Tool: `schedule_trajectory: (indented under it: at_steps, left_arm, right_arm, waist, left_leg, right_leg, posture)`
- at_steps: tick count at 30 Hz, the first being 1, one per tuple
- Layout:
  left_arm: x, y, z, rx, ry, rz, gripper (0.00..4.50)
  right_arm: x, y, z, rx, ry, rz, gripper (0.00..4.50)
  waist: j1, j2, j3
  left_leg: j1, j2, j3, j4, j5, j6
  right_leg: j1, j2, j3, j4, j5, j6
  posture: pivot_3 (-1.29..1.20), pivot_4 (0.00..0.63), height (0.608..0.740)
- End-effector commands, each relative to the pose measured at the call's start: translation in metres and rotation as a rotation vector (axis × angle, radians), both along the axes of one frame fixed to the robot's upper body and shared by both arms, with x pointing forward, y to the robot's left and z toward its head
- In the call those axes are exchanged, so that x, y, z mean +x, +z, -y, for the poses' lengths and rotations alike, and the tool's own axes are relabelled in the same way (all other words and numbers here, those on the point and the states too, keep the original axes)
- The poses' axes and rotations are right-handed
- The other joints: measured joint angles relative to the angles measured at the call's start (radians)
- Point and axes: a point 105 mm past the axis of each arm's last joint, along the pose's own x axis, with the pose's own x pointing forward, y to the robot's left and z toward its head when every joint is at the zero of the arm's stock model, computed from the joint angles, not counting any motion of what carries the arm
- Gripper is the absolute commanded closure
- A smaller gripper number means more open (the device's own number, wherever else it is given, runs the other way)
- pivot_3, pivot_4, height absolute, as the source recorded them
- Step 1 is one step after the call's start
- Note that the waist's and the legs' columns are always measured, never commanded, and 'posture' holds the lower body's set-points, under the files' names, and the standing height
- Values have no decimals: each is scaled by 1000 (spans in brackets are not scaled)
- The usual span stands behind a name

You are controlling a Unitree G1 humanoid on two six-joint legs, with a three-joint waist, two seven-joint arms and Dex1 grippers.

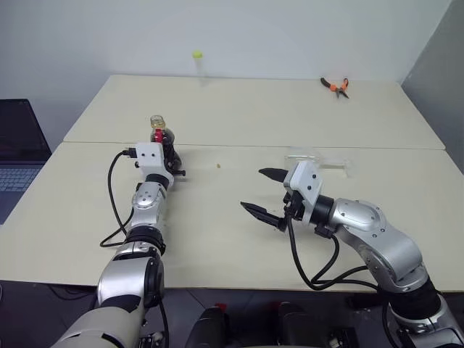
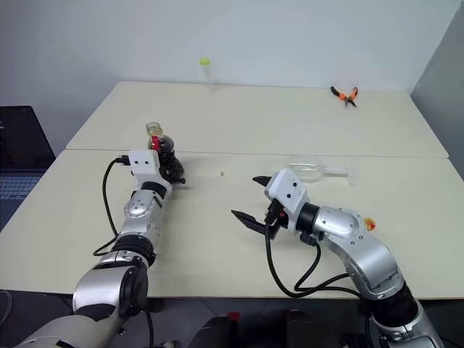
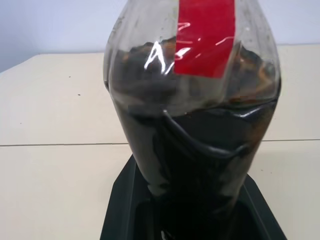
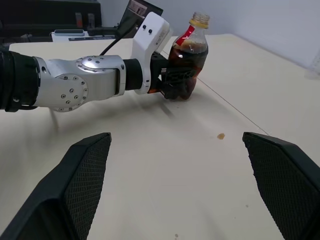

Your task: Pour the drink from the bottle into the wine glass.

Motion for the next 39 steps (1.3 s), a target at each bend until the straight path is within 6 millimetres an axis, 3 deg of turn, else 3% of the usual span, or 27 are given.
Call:
schedule_trajectory:
  at_steps: [1,9,16,19,23,26,32,35,39]
  left_arm:
    - [-3,0,-9,-14,22,9,2532]
    - [-15,-12,-8,-9,-17,15,31]
    - [-48,-16,1,61,-109,30,31]
    - [-77,-22,6,94,-146,2,31]
    - [-105,-30,29,106,-229,-57,31]
    - [-111,-28,58,120,-346,-69,31]
    - [-110,-3,114,146,-697,-76,31]
    - [-108,9,121,191,-822,-81,31]
    - [-111,25,128,244,-982,-88,31]
  right_arm:
    - [-5,10,-2,7,20,48,0]
    - [-9,12,-2,15,30,47,0]
    - [-9,10,15,3,-34,50,0]
    - [-9,2,33,-20,-109,43,0]
    - [0,-9,57,-75,-258,78,0]
    - [18,-19,77,-220,-398,201,0]
    - [56,-43,111,-623,-552,411,0]
    - [75,-53,132,-747,-645,428,0]
    - [100,-51,143,-846,-720,507,0]
  waist:
    - [-1,0,0]
    - [-16,0,0]
    - [-16,0,0]
    - [-16,0,0]
    - [-15,0,0]
    - [-10,0,-1]
    - [-10,0,-1]
    - [-17,0,-1]
    - [-22,0,-1]
  left_leg:
    - [0,0,0,0,0,0]
    - [0,0,0,0,0,0]
    - [0,1,0,0,0,0]
    - [0,1,-1,0,0,0]
    - [1,1,0,-1,-1,1]
    - [2,0,-1,-1,-1,1]
    - [2,0,3,0,0,-1]
    - [2,1,4,-1,1,-1]
    - [3,3,5,-1,0,-1]
  right_leg:
    - [0,0,0,0,0,0]
    - [0,0,0,0,0,0]
    - [0,-4,1,0,0,0]
    - [0,-5,1,0,0,0]
    - [1,-6,3,0,0,0]
    - [3,-5,1,0,0,0]
    - [2,-1,2,0,0,0]
    - [2,0,3,0,0,0]
    - [1,2,4,0,0,0]
  posture:
    - [0,150,740]
    - [0,150,740]
    - [0,150,740]
    - [0,150,740]
    - [0,150,740]
    - [0,150,740]
    - [0,150,740]
    - [0,150,740]
    - [0,150,740]
